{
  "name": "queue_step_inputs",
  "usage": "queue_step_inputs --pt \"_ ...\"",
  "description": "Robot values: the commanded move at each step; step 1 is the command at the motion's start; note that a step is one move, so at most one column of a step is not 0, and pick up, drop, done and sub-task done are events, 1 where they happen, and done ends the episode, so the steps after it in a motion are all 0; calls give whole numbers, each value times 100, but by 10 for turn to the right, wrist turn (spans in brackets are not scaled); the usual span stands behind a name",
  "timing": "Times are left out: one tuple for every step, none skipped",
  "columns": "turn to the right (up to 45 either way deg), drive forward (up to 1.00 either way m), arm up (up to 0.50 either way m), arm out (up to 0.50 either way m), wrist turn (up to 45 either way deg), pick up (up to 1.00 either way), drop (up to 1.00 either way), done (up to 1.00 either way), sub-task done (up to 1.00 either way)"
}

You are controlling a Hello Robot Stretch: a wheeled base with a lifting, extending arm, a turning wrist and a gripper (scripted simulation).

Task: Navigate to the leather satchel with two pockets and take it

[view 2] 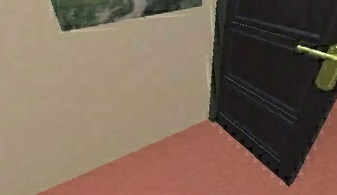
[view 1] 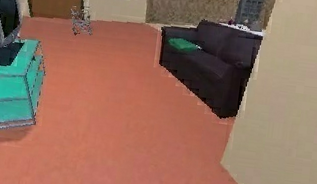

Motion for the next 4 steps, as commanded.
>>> queue_step_inputs --pt "0 20 0 0 0 0 0 0 0" --pt "-90 0 0 0 0 0 0 0 0" --pt "0 100 0 0 0 0 0 0 0" --pt "0 100 0 0 0 0 0 0 0"
